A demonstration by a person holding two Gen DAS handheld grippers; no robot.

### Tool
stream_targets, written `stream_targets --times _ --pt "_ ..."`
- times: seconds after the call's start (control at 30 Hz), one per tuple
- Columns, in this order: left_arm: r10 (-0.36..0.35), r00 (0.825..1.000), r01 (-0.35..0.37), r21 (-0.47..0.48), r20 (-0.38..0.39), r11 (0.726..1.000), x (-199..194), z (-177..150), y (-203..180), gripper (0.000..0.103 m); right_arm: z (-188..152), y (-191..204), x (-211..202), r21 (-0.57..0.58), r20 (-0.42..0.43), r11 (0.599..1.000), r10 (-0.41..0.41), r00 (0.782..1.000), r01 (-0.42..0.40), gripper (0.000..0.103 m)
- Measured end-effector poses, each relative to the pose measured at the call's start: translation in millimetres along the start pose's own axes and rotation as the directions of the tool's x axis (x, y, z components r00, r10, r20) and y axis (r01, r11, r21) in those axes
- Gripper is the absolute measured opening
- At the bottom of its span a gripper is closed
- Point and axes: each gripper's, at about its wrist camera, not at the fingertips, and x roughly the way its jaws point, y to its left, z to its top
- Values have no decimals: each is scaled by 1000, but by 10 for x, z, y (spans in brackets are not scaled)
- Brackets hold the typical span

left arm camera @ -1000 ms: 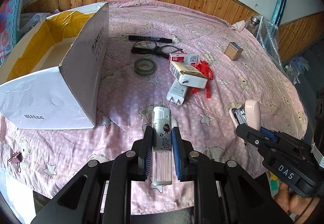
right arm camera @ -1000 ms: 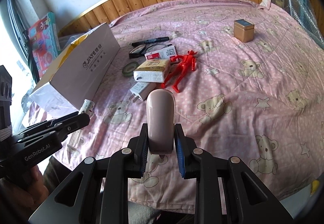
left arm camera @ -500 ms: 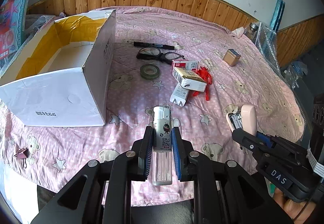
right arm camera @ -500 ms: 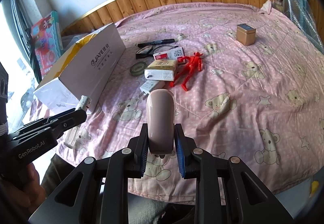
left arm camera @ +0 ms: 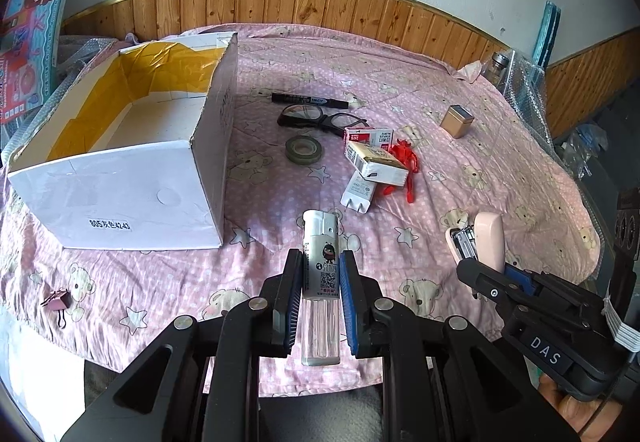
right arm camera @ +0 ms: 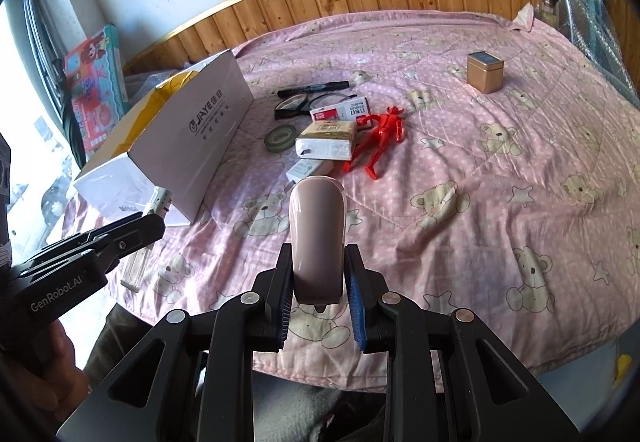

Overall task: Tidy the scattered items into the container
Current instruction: 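Carry the cream tube and stapler over the white box with both tools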

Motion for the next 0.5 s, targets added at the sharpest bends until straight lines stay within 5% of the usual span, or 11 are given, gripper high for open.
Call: stream_targets --times 0.5 --pt "42 998 -40 -26 48 999 -248 77 143 19 104 302 -69 -80 13 996 34 999 -33 26"
